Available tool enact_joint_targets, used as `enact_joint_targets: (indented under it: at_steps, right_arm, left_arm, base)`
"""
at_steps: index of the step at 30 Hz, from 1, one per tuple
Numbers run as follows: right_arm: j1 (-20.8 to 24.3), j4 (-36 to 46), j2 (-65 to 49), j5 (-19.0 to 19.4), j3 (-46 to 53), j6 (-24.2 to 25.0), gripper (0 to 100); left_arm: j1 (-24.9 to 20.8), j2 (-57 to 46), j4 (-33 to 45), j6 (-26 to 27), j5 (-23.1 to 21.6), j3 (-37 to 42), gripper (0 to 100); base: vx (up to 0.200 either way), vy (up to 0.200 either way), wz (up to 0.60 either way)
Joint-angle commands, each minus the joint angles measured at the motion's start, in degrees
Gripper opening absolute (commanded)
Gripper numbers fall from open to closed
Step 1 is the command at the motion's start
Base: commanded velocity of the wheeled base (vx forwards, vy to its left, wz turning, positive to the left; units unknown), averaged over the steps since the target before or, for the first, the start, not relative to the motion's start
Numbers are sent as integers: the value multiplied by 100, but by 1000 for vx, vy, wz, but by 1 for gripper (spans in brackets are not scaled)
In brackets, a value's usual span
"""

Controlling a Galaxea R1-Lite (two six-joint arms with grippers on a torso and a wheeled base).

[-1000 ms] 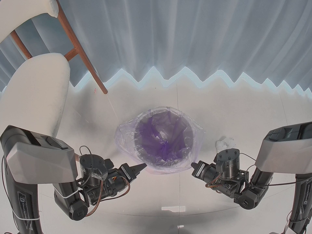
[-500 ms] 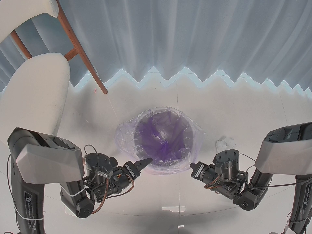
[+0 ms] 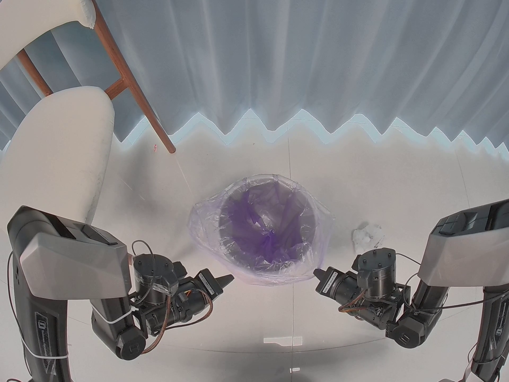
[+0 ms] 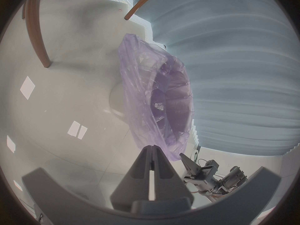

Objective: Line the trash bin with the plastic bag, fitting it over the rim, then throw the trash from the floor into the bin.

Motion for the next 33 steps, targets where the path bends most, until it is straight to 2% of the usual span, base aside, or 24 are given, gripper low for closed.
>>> enact_joint_targets:
  at_steps: [1,15,16,24,33]
  right_arm:
    - [2,-297,6,3,414,-6,0]
    - [19,-534,76,3,581,-15,0]
    - [28,-534,76,3,590,-15,0]
    - [45,-534,146,3,554,-50,0]
    - [379,-534,190,-6,546,-50,0]
  left_arm:
    - [10,-56,-3,42,10,255,0]
    - [-78,76,6,42,-157,-132,0]
    - [-113,84,6,50,-157,-167,100]
    - [-121,93,15,50,-157,-492,100]
    - [-121,366,15,42,-166,-642,100]
  base:
    - [0,0,0]
    - [0,0,0]
    - [0,0,0]
    - [0,0,0]
    - [0,0,0]
